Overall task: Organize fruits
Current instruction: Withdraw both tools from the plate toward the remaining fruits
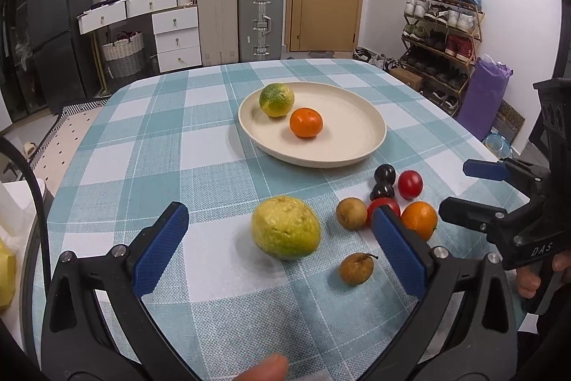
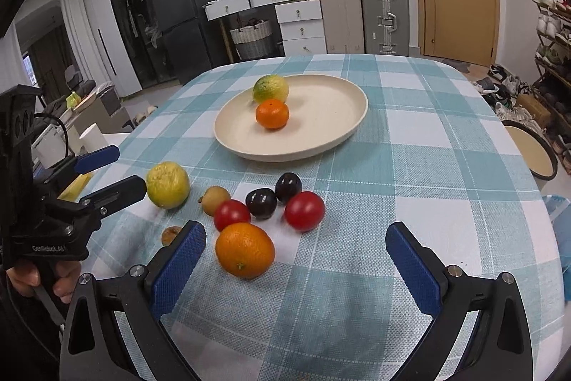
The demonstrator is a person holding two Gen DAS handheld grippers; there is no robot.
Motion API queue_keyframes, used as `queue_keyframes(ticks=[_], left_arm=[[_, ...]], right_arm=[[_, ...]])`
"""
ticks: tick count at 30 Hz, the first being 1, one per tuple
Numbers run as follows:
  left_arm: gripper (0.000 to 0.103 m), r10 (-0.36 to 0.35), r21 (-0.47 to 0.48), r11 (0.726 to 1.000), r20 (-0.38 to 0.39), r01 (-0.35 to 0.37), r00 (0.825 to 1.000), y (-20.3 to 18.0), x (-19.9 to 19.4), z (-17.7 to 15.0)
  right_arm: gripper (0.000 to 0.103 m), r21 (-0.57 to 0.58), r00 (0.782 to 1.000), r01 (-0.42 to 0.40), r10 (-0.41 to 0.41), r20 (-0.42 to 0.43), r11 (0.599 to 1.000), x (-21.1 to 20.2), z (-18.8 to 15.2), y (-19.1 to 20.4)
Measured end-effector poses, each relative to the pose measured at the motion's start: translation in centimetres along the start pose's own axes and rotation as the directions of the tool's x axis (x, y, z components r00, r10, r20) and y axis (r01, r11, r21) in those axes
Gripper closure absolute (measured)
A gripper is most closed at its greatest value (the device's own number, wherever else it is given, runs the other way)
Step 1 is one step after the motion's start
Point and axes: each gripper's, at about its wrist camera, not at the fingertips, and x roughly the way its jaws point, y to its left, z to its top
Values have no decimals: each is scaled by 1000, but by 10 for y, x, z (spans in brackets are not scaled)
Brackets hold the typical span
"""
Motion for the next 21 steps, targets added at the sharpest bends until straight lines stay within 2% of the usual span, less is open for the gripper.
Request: queue_keyframes(ticks=[8,16,21], left_arm=[[0,-23,-11,1000,-21,23,1000,1,10,-3],[0,-23,-26,999,-45,22,999,5,19,-4],[0,-18,-25,1000,-56,17,998,5,24,-5]], right_arm=[[0,37,995,-82,84,-54,996,9,-4,2],[2,-8,990,-111,110,-87,994,16,-9,17],[22,-5,983,-133,131,-127,991,24,-13,21]])
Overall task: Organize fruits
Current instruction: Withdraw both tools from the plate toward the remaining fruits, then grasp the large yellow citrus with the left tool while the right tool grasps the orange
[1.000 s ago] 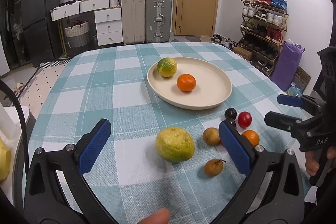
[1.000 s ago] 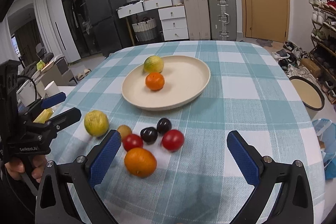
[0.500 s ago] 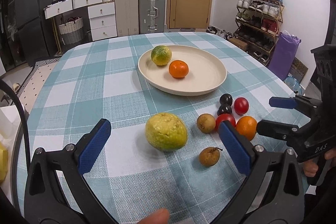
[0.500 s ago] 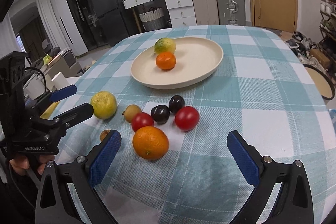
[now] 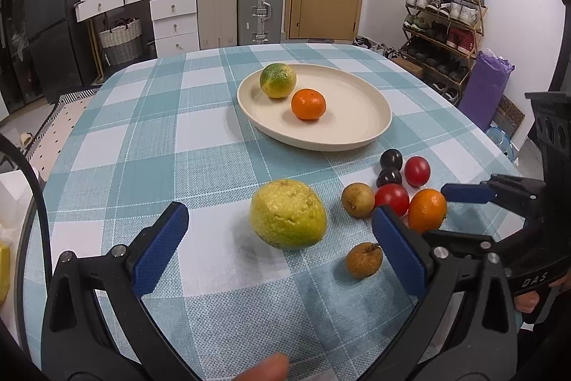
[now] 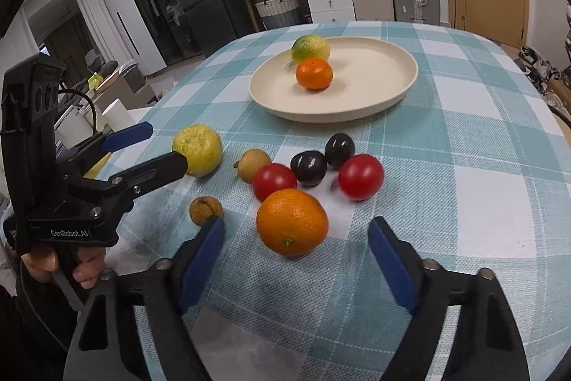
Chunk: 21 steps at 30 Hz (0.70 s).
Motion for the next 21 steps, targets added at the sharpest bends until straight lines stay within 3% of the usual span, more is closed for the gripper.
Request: queue_keyframes(ticks=[11,18,21], left_arm=[[0,21,-56,998,-34,-22,999,12,11,-2],[0,17,-70,997,-44,-20,999,15,17,-1],[0,11,-69,998,-45,-14,999,15,18,-1]], right_arm=[[33,3,1000,-21,21,-14,1000,6,-2,5],[52,15,1000,1,-1,-6,1000,4,-2,3],[55,21,1000,2,-2,-5,1000,4,-2,1]])
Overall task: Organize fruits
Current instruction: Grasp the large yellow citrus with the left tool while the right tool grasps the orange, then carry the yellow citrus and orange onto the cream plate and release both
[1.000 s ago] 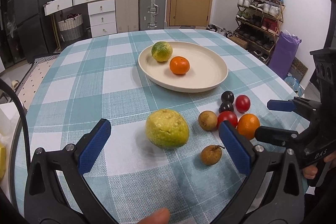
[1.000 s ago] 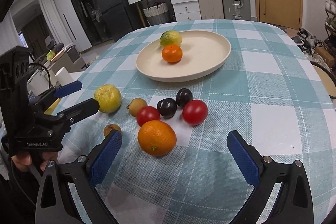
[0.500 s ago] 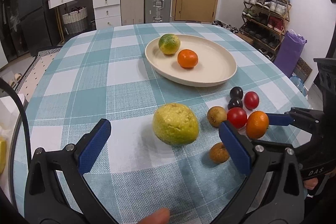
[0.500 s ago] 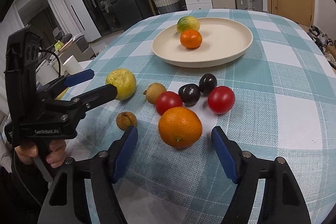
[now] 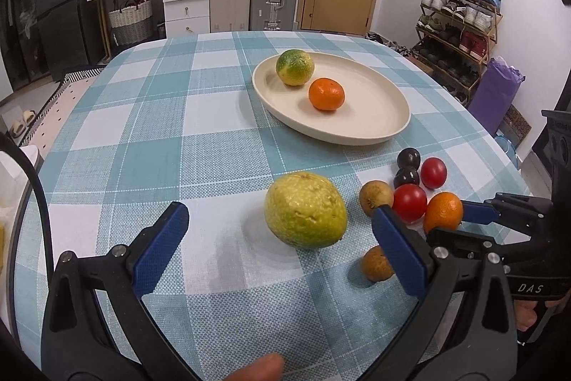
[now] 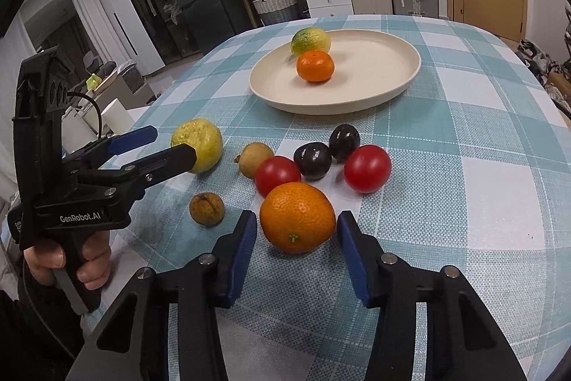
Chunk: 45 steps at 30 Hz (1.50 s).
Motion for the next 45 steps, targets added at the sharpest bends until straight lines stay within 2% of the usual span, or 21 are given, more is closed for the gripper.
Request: queue_keyframes(ticks=[4,9,15,18,21,22,23,29,45], left_arm=[[1,-6,2,1000,-3,6,1000,-1,1,0],[8,-19,7,1000,-8,19,1000,-2,2,0],[22,-47,14,999,-16,47,999,-4,4,0],[31,-58,21,998,-26,59,998,-6,6,0],[44,-63,26,998,-42,64,997,-8,9,0],[53,-70,24,997,-48,71,996,-8,10,0],[54,-78,17,997,-54,79,996,-7,11,0],[55,-109,-2,994,-50,109,993,-5,11,-2],[55,-121,26,993,49,119,991,-12,-15,3]], right_arm=[[60,7,1000,-3,3,0,1000,-1,0,-1],[61,12,1000,-8,8,8,1000,-2,-1,-1],[61,2,999,-9,9,39,1000,-10,0,2],[61,3,998,-17,17,54,1000,-15,1,1],[61,7,998,-13,13,62,1000,-17,2,-1],[61,9,998,-15,14,62,1000,-17,2,-2],[61,12,998,-15,14,63,1000,-18,2,-2],[61,11,997,-11,10,74,1000,-20,3,-2],[61,35,993,-1,-3,120,999,-34,7,-12]])
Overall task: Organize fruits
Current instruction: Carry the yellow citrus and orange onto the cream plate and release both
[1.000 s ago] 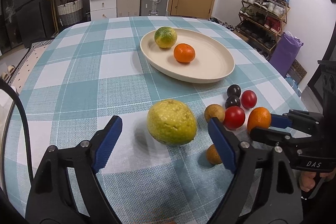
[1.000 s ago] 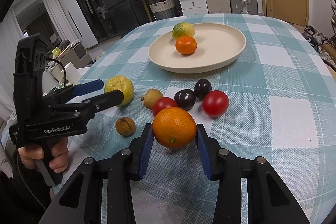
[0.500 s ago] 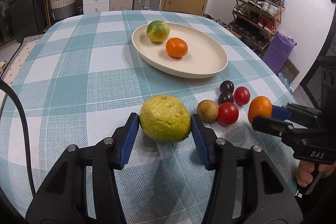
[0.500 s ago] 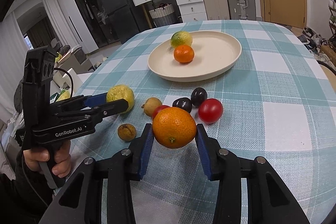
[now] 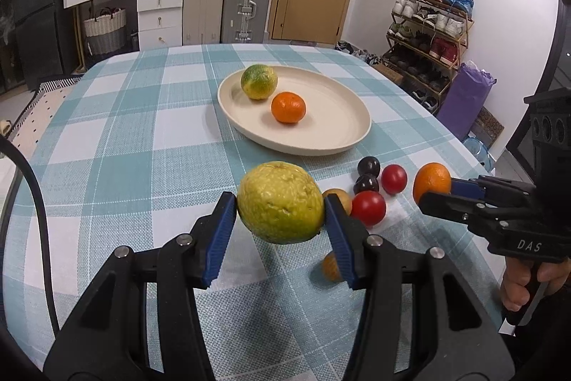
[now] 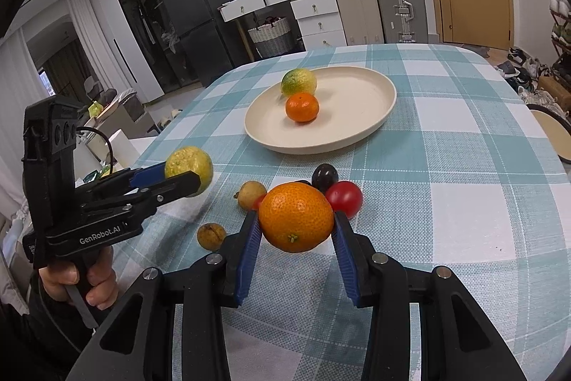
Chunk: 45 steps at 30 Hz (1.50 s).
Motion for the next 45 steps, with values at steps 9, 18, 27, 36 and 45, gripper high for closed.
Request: queue_keyframes(ticks=[9,18,27,36,45], left_arm=[[55,7,21,1000,74,-8,997,-8,-22,9],[55,11,15,1000,91,-13,996,-10,-23,15],[55,14,3,1000,112,-15,994,-11,-14,36],[55,19,5,1000,126,-20,992,-7,8,60],[55,21,2,1000,101,-22,995,-2,37,68]], right_arm=[[61,9,999,17,-17,33,1000,-8,6,-4],[61,16,998,20,-21,67,1000,-14,19,-11],[61,8,996,29,-29,86,1000,-15,37,-19],[61,-10,994,52,-50,95,999,-9,56,-23],[61,-18,993,69,-67,93,997,1,69,-26]])
